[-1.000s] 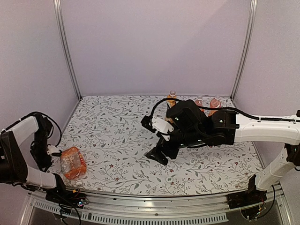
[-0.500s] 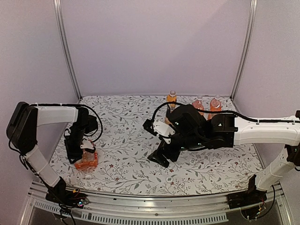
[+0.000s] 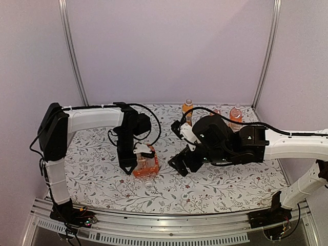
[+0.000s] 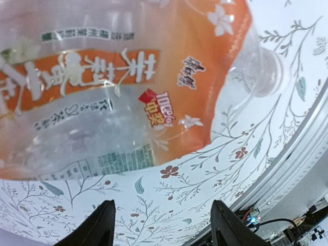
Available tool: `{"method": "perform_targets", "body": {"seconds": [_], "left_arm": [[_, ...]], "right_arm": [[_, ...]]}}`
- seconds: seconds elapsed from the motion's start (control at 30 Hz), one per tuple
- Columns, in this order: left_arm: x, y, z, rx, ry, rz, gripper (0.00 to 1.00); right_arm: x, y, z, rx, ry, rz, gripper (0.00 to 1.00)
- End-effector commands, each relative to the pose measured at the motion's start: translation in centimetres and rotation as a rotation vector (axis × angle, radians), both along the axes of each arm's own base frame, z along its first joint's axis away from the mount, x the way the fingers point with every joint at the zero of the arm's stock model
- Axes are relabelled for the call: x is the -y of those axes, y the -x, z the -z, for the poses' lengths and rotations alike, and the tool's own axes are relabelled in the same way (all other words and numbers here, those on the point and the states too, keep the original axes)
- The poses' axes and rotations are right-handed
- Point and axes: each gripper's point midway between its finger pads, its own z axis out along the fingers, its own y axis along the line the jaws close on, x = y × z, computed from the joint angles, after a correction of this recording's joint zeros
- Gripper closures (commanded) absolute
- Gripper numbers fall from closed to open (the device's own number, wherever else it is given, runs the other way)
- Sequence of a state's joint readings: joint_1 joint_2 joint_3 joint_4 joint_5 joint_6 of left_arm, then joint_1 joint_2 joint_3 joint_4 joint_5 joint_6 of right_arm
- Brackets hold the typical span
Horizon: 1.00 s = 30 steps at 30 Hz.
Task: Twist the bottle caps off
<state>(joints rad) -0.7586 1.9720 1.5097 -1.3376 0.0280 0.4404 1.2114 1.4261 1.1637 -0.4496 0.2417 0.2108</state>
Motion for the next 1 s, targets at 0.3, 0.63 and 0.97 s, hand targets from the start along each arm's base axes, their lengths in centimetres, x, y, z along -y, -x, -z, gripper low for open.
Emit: {"method": "perform_targets", "body": {"seconds": [0.3, 0.63, 0.97], "left_arm": [[-6.9, 0.4, -9.0, 0.093, 0.095, -0.335, 0.30], [-7.8, -1.8, -9.4, 0.159, 0.063, -0.373, 0.17], [-8.0, -1.7, -9.5, 0.174, 0.061, -0.368, 0.16]], "right_arm": [[-5.6, 2.1, 9.3, -0.177, 0.055, 0.318, 0.13], [-10.1, 3.1, 14.0, -0.224, 0.181, 0.274, 0.26], [-10.3, 0.8, 16.0, -0.140, 0.292, 0.346, 0.35]]}}
